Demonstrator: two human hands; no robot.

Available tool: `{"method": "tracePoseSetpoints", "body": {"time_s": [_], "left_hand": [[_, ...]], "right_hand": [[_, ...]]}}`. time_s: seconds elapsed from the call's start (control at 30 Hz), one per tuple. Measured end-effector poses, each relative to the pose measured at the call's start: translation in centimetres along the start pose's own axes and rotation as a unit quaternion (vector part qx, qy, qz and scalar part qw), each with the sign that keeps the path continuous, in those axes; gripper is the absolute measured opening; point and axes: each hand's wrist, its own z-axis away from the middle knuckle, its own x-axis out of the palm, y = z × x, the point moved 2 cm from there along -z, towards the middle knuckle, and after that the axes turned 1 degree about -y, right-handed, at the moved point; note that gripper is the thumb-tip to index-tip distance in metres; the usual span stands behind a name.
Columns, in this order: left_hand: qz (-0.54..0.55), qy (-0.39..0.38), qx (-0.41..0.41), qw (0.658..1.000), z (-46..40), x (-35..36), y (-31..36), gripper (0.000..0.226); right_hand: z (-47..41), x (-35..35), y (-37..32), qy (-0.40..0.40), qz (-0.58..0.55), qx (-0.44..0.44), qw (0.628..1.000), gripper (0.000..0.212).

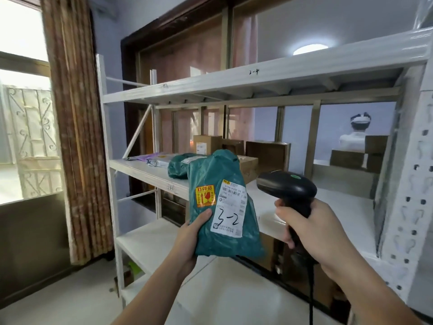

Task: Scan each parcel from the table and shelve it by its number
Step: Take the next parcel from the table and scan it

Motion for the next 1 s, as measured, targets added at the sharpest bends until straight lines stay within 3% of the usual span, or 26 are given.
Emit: {"method": "tracePoseSetpoints", "body": {"time_s": [0.2, 0.47, 0.73, 1.0], "left_hand": [[0.028, -0.044, 0.007, 0.999, -6.2, 1.0, 2.0, 0.056], [-0.034, -0.126, 0.005, 0.991, -15.1, 3.3, 4.4, 0.054], [-0.076, -0.190, -0.075, 0.976, -21.4, 7.1, 3.7, 0.051], [-0.092, -0.135, -0.148, 0.975, -25.7, 8.4, 1.8, 0.045]], "right_hand": [[-4.0, 1.5, -0.3, -0.001, -0.004, 0.015, 1.000, 0.005], [-8.8, 3.1, 0.4, 0.108, 0.003, 0.022, 0.994, 0.006], [-11.3, 4.8, 1.5, 0.172, 0.026, 0.049, 0.984, 0.008], [-12.9, 4.6, 3.0, 0.189, 0.063, 0.086, 0.976, 0.007]]}}
